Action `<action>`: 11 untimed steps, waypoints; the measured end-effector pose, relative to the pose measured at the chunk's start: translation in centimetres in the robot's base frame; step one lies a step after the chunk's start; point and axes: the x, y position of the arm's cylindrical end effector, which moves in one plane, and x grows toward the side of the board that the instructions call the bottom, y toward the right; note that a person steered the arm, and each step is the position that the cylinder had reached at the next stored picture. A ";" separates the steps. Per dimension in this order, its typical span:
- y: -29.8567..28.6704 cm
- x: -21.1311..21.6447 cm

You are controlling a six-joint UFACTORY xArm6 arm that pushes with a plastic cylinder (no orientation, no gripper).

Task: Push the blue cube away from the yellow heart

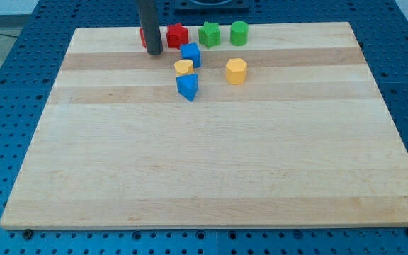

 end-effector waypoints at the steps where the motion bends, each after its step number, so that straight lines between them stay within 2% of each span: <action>1: 1.9 2.0; 2: 6.4 2.1; 4: 11.6 2.1; 6: 20.5 1.9; 8: 22.0 1.9; 9: 24.6 1.9; 11: 24.7 1.9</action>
